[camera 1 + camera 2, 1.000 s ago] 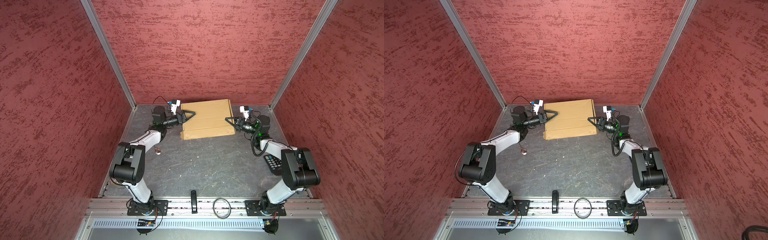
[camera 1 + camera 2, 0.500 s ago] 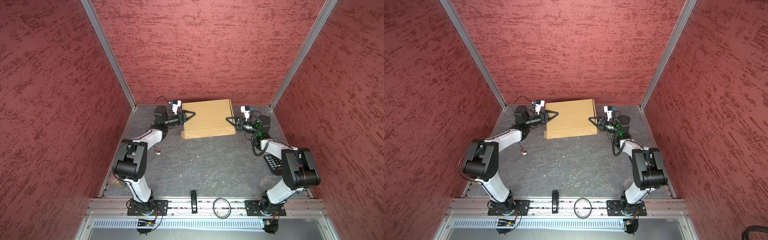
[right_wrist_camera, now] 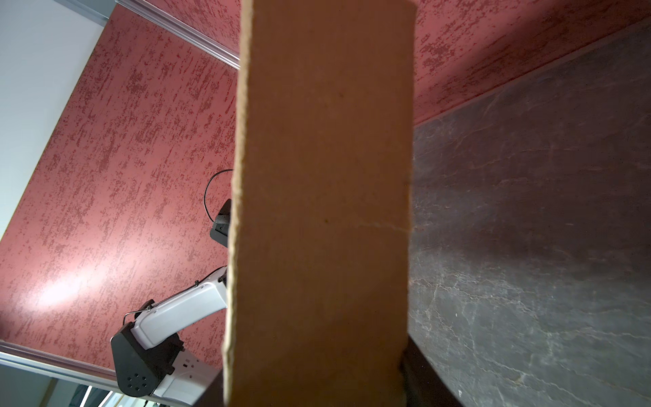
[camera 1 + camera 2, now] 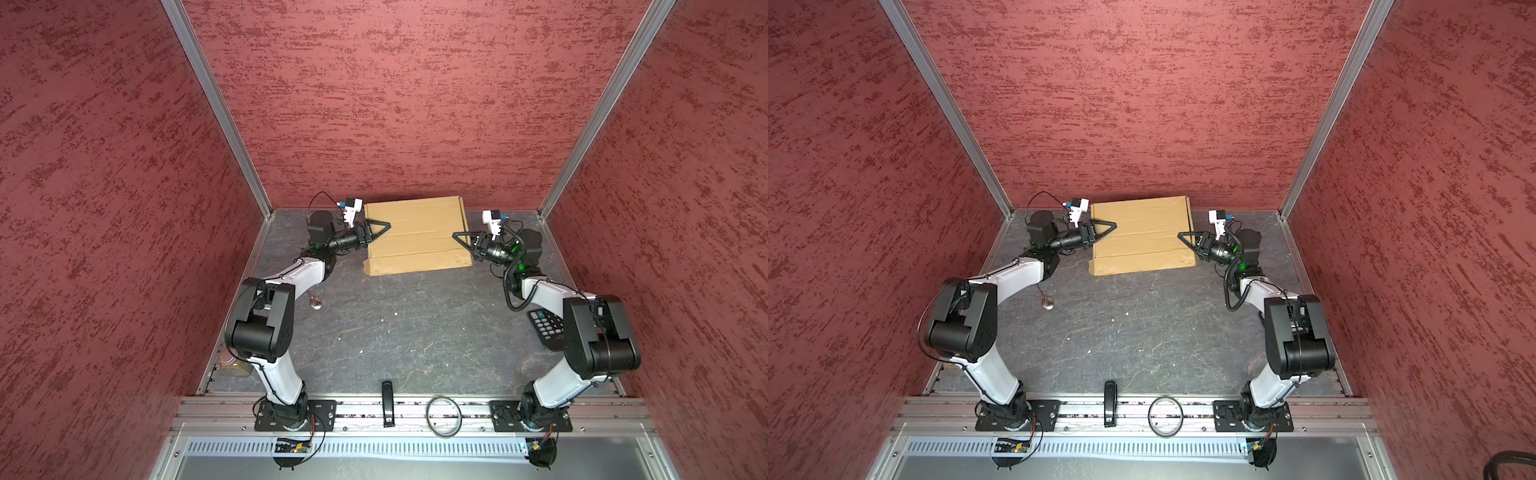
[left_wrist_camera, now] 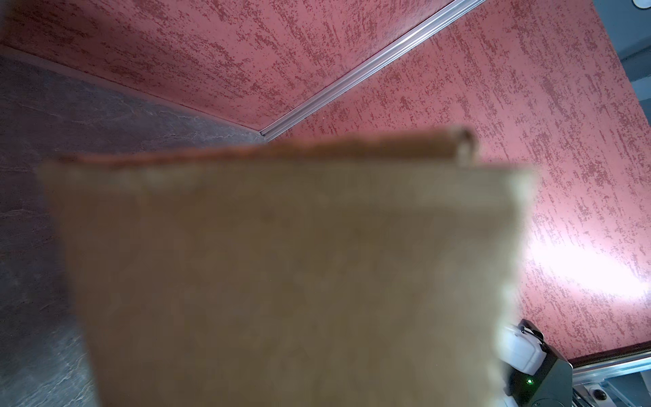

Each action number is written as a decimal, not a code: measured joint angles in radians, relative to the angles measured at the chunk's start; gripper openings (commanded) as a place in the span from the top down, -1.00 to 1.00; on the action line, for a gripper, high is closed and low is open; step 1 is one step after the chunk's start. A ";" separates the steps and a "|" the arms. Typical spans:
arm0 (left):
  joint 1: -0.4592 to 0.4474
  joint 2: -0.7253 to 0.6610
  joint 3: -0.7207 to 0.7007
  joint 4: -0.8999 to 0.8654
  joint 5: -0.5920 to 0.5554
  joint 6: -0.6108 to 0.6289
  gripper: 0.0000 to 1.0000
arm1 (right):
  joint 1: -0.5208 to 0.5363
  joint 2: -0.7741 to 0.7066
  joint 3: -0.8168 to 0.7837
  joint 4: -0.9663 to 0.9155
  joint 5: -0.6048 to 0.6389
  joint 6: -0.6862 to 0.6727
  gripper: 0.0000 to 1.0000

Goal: Assemble paper box
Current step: Turn over the paper box at the top-center of the table.

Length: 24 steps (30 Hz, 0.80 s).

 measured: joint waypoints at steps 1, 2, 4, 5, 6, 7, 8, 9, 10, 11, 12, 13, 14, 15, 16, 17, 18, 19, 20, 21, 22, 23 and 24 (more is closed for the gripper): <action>0.000 0.000 0.000 0.005 0.001 -0.004 -0.12 | -0.001 0.000 0.002 -0.002 0.000 0.002 -0.05; 0.000 0.000 0.000 0.009 0.003 -0.011 -0.07 | -0.001 0.000 0.004 -0.004 0.000 0.002 -0.10; 0.000 -0.001 0.000 0.022 0.011 -0.016 -0.01 | -0.002 0.000 0.005 -0.016 0.003 0.000 -0.19; -0.001 -0.002 0.000 0.029 0.019 -0.016 0.00 | -0.001 0.000 0.005 -0.024 0.002 -0.001 -0.22; -0.003 -0.002 0.000 0.033 0.023 -0.016 0.01 | 0.001 0.000 0.005 -0.031 0.002 -0.003 -0.25; -0.007 -0.002 0.000 0.039 0.027 -0.016 0.02 | 0.005 0.000 0.005 -0.038 0.002 -0.006 -0.28; -0.011 -0.002 0.000 0.043 0.031 -0.016 0.03 | 0.010 0.000 0.005 -0.048 0.001 -0.010 -0.32; -0.014 -0.002 0.000 0.047 0.034 -0.018 0.02 | 0.013 0.000 0.005 -0.058 0.000 -0.015 -0.34; -0.015 -0.002 0.000 0.050 0.037 -0.020 0.03 | 0.015 0.000 0.005 -0.071 0.000 -0.021 -0.36; -0.014 -0.002 0.000 0.053 0.040 -0.024 0.04 | 0.016 0.000 0.006 -0.081 0.000 -0.027 -0.37; -0.013 -0.002 0.000 0.055 0.041 -0.028 0.05 | 0.017 0.000 0.006 -0.087 0.000 -0.032 -0.39; -0.012 -0.002 0.000 0.057 0.045 -0.035 0.05 | 0.017 0.000 0.006 -0.092 -0.001 -0.038 -0.41; -0.010 -0.002 0.000 0.059 0.049 -0.039 0.06 | 0.018 0.000 0.007 -0.097 -0.001 -0.042 -0.43; -0.008 -0.002 0.000 0.061 0.051 -0.044 0.06 | 0.019 0.000 0.009 -0.102 -0.001 -0.045 -0.44; -0.002 -0.002 0.000 0.063 0.055 -0.051 0.07 | 0.021 -0.002 0.010 -0.107 -0.001 -0.049 -0.46; 0.002 -0.002 0.000 0.063 0.059 -0.058 0.07 | 0.023 -0.005 0.010 -0.112 -0.001 -0.056 -0.47; 0.006 -0.002 0.000 0.064 0.063 -0.066 0.07 | 0.023 -0.010 0.010 -0.120 -0.001 -0.062 -0.48; 0.012 -0.002 0.000 0.064 0.067 -0.076 0.07 | 0.023 -0.017 0.010 -0.133 -0.001 -0.072 -0.50; 0.020 -0.002 0.000 0.064 0.072 -0.087 0.08 | 0.023 -0.027 0.010 -0.151 -0.001 -0.092 -0.53; 0.027 -0.002 0.000 0.064 0.077 -0.097 0.08 | 0.021 -0.038 0.011 -0.169 -0.001 -0.108 -0.55; 0.036 -0.002 0.000 0.064 0.083 -0.106 0.08 | 0.019 -0.051 0.011 -0.192 -0.001 -0.126 -0.56; 0.043 -0.002 0.000 0.064 0.088 -0.114 0.08 | 0.016 -0.064 0.012 -0.214 -0.001 -0.143 -0.57; 0.050 -0.002 0.000 0.064 0.093 -0.122 0.09 | 0.010 -0.079 0.013 -0.241 -0.001 -0.167 -0.57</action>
